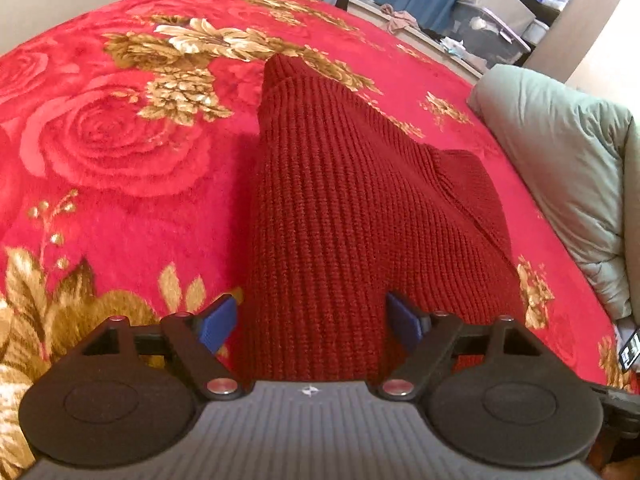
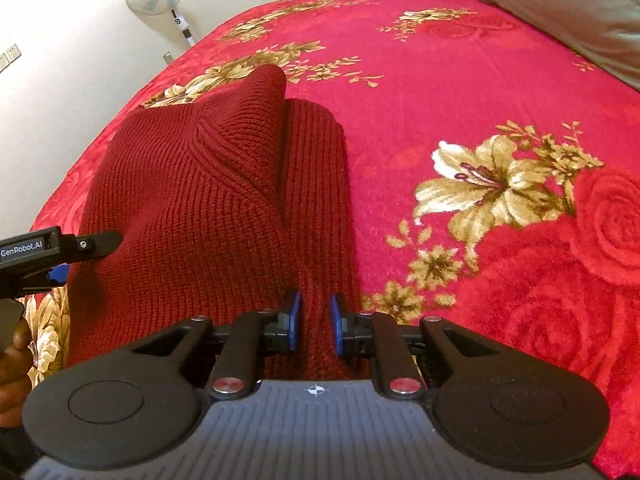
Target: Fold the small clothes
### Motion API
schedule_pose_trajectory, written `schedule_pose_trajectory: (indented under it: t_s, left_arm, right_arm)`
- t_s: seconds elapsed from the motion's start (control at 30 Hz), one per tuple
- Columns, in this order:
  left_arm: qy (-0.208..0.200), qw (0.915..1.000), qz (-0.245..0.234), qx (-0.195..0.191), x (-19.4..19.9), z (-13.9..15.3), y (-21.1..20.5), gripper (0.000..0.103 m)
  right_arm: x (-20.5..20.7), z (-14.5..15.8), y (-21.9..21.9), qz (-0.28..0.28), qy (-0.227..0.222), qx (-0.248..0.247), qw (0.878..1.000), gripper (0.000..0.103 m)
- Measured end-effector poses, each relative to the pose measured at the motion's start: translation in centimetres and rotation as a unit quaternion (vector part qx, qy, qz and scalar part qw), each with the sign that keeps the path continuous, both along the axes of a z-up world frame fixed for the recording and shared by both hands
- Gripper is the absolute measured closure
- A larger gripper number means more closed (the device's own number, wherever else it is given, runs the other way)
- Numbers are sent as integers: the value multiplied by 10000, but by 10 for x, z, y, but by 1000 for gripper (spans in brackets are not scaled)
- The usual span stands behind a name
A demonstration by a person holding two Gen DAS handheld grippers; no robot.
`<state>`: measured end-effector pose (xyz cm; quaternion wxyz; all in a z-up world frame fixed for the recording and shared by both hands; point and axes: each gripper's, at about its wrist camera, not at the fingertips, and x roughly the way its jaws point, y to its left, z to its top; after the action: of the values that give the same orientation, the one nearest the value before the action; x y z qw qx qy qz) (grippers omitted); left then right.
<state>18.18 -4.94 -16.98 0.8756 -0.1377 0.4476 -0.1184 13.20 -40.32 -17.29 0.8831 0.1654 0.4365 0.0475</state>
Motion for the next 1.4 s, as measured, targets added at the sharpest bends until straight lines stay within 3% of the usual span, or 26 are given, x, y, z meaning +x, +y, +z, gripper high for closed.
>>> schedule_pose_trajectory:
  t_s: [0.2, 0.27, 0.33, 0.47, 0.57, 0.63, 0.77, 0.8, 0.9, 1.1, 1.17, 1.23, 1.3, 1.4]
  left_arm:
    - [-55, 9997, -240, 66, -5, 20, 9, 16]
    - [-111, 9992, -340, 195, -6, 30, 15, 16]
    - [-175, 9985, -403, 336, -5, 40, 23, 16]
    - [-164, 9978, -524, 385, 9, 55, 44, 16]
    - [15, 9985, -530, 119, 27, 58, 55, 16]
    - [209, 9978, -596, -178, 43, 53, 59, 16]
    - [631, 9927, -673, -780, 79, 24, 56, 15]
    - [720, 9908, -646, -948, 86, 13, 54, 10]
    - [1161, 9806, -575, -1468, 105, -16, 50, 5]
    - [1271, 9739, -825, -1688, 130, -33, 31, 5]
    - [1175, 9754, -865, -1654, 133, -33, 24, 6]
    - [1033, 9792, -955, -1465, 131, -31, 16, 10]
    - [884, 9825, -948, -1334, 129, -26, 13, 25]
    - [661, 9849, -977, -1267, 122, -10, 13, 37]
  right_arm:
    - [0, 0, -4, -50, -85, 93, 9999, 83]
    - [-1, 3, -8, -153, -266, 189, 9993, 74]
    - [-4, 9, -13, -353, -557, 301, 9974, 54]
    - [-1, 14, -26, -618, -832, 863, 9909, 37]
    - [9, 0, -29, -623, -518, 1300, 9882, 30]
    - [18, -13, -26, -584, -159, 1344, 9891, 23]
    - [26, -28, -18, -477, 125, 1475, 9878, 19]
    - [27, -30, -18, -469, 154, 1518, 9872, 18]
    - [27, -35, -19, -506, 171, 1678, 9844, 17]
    - [25, -36, -16, -504, 28, 1678, 9845, 19]
    - [22, -32, -14, -480, -89, 1645, 9852, 28]
    - [18, -28, -11, -392, -301, 1596, 9859, 46]
    - [14, -24, -11, -417, -443, 1562, 9859, 58]
    - [6, -16, -12, -521, -655, 1644, 9828, 72]
